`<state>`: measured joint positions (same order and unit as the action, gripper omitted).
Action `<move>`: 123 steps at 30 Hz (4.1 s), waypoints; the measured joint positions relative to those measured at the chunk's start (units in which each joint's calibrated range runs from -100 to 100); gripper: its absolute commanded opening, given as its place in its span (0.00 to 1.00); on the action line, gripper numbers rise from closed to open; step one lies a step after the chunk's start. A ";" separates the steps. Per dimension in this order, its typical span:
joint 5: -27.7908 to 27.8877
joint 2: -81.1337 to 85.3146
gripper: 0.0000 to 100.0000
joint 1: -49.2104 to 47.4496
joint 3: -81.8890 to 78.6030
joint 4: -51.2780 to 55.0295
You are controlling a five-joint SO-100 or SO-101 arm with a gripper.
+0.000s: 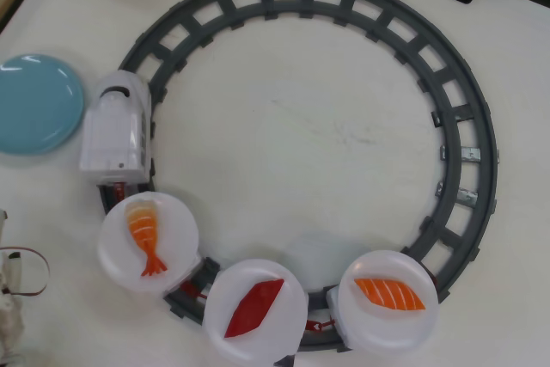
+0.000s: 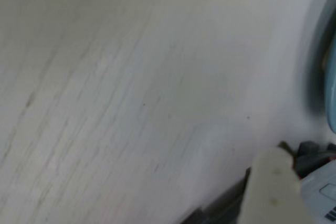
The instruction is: Pick up the sushi from the Shinkansen and put it on the blue dish
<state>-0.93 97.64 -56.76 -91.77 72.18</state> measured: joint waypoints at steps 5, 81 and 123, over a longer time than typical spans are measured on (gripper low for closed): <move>0.00 0.00 0.24 0.00 0.00 0.00; 41.65 -114.55 0.24 24.68 119.49 13.95; 39.11 -136.40 0.24 20.92 145.11 8.07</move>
<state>38.18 -38.76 -35.84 53.34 80.25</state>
